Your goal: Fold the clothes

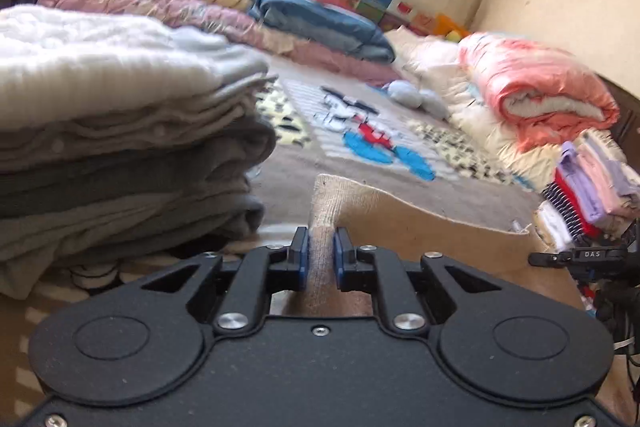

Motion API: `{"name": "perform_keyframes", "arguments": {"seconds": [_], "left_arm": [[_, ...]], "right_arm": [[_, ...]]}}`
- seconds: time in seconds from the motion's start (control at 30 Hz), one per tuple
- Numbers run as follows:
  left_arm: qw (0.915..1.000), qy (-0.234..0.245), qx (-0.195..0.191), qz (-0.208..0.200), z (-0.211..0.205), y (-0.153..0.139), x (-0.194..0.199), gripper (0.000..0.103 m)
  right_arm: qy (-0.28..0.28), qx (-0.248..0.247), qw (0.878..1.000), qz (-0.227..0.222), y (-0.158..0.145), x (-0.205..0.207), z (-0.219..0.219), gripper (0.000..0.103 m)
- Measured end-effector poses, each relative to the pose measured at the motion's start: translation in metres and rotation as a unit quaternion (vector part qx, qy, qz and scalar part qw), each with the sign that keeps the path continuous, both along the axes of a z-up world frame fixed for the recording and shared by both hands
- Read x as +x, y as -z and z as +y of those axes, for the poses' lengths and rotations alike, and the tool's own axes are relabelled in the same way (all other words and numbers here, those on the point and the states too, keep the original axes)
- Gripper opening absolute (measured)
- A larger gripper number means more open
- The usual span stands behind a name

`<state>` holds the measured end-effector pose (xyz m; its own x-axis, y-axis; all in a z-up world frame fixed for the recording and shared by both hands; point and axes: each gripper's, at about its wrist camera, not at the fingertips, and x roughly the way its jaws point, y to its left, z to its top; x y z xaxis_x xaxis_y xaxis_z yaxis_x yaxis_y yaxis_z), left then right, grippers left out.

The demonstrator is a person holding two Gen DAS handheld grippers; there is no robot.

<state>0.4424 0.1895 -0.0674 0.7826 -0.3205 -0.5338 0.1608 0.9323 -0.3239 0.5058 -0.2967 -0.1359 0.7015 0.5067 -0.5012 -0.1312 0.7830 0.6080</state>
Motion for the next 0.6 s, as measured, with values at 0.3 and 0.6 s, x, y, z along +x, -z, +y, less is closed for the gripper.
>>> {"name": "perform_keyframes", "arguments": {"seconds": [0.3, 0.6], "left_arm": [[0.9919, -0.016, -0.125, 0.018, 0.038, 0.02, 0.002, 0.011], [0.9964, -0.036, -0.041, 0.066, 0.025, 0.043, 0.022, 0.011]], "right_arm": [[-0.022, 0.011, 0.998, 0.052, 0.029, 0.022, -0.011, 0.012], [-0.028, 0.095, 0.994, 0.042, 0.043, 0.018, -0.035, 0.009]]}}
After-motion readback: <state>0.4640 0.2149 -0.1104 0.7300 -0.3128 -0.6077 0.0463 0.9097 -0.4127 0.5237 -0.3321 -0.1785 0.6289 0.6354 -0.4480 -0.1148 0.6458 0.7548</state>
